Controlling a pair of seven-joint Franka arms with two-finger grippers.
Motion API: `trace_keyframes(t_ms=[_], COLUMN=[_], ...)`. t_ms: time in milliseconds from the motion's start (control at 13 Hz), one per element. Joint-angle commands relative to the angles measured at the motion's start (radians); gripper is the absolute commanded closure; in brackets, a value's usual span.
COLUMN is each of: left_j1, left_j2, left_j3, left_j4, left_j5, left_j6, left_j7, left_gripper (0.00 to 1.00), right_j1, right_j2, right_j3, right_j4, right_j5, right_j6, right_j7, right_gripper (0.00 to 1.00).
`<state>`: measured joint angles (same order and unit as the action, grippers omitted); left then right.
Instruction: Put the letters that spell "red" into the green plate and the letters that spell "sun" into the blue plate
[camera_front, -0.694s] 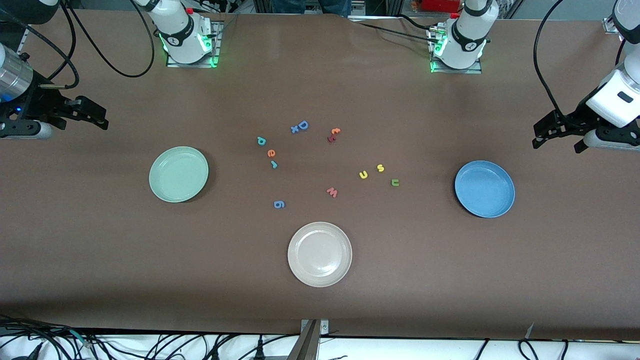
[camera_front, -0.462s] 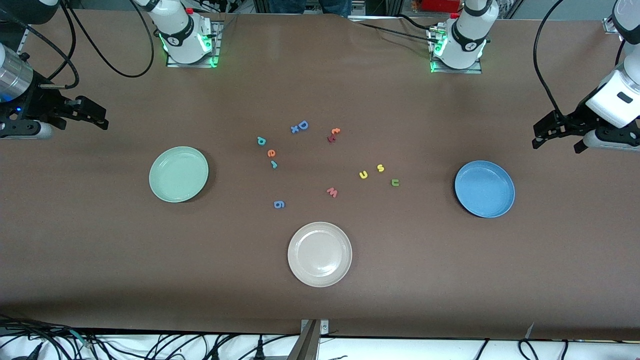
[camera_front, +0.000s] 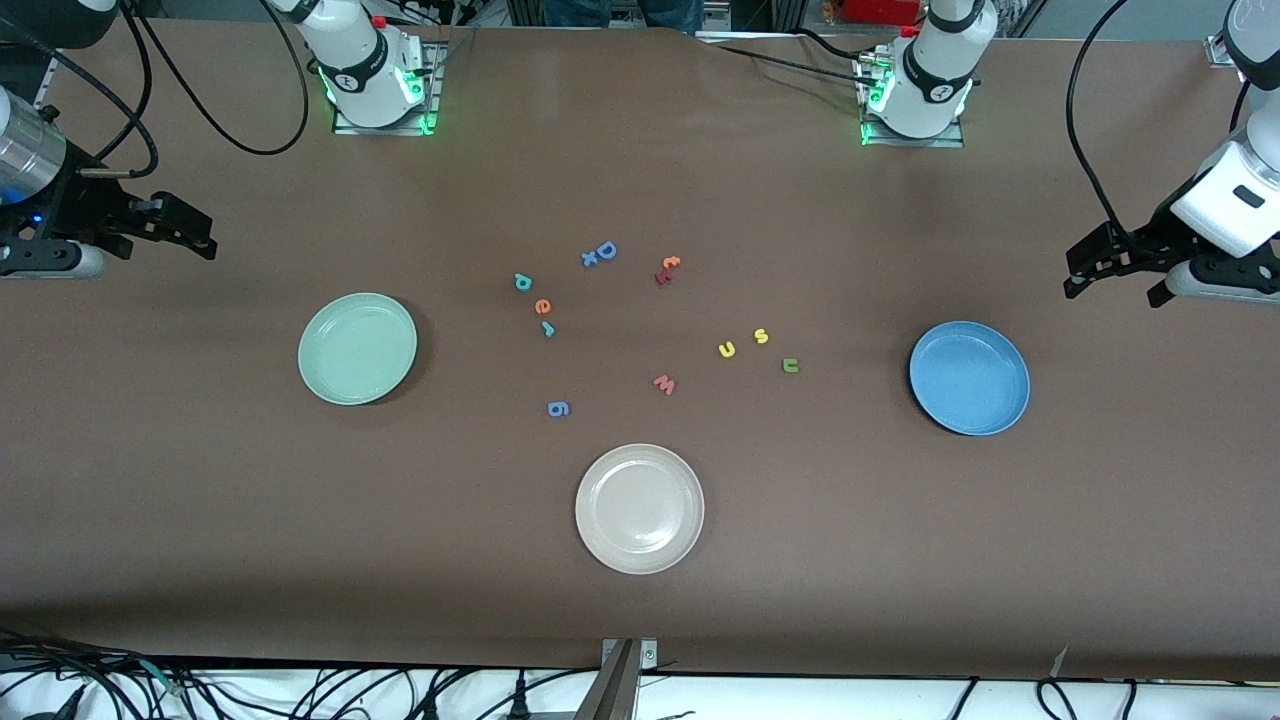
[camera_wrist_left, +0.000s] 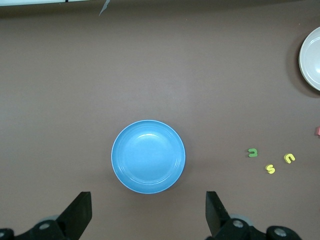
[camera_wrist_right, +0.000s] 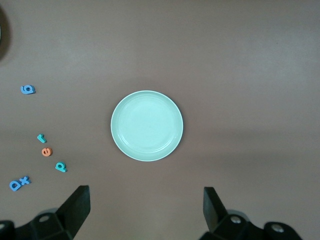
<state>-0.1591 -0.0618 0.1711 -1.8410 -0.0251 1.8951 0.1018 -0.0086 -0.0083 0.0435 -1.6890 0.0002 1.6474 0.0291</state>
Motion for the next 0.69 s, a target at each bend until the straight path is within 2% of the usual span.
trace_keyframes(t_ms=[0, 617], left_j1=[-0.003, -0.005], left_j2=[0.014, 0.020], left_j3=[-0.001, -0.001], left_j4=[0.036, 0.046], left_j5=[0.027, 0.027], left_j6=[-0.027, -0.027], left_j7=[-0.011, -0.011], left_gripper=[0.00, 0.00], right_j1=[0.001, 0.001], right_j2=[-0.002, -0.002], right_j3=[-0.001, -0.001], right_j4=[0.006, 0.006], right_j5=[-0.006, -0.006], right_j6=[0.000, 0.000], right_j7=[-0.009, -0.009], right_gripper=[0.00, 0.00])
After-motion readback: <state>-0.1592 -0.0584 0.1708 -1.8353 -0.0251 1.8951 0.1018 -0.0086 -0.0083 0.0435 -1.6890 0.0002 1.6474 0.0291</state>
